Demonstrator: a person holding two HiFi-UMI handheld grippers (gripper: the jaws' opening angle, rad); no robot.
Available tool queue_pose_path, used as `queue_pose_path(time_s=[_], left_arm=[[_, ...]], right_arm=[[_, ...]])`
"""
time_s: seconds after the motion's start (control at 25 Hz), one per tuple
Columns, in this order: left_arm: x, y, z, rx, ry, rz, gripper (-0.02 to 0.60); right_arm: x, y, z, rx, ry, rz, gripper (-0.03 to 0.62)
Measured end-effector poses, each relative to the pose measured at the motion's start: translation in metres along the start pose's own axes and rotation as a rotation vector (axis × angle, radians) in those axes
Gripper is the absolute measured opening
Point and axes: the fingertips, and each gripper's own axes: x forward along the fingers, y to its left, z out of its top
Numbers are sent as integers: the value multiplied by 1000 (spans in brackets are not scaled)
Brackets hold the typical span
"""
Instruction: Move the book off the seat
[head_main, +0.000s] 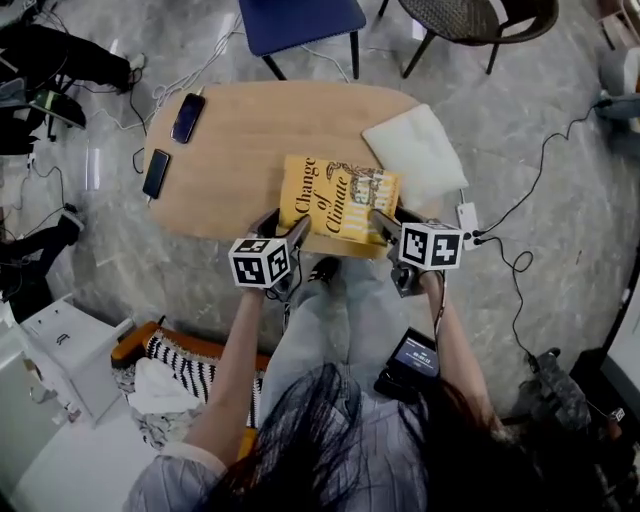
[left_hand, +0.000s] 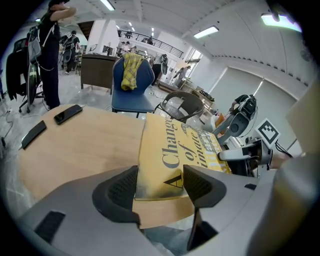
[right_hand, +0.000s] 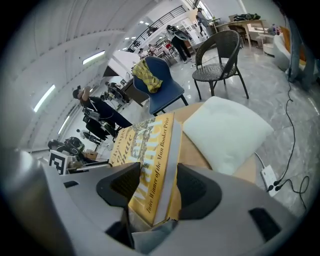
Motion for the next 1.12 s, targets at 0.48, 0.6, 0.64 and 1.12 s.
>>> queue_pose_path(time_s=[0.48,0.6,0.64,1.12], left_arm=[[89,53,-53,-9,125,-9,296],[100,63,-62,-7,159,-5,296],[102,66,-64,-8,169,-5,296],[123,93,-82,-44,273,56,296]], right_arm=[[89,-61,-38,88,84,-26,241],[102,-68,-47,98,94,-35,241],[106,-69,-50,102,95,-38,241],[129,-86,-80,9,164,-135,238]])
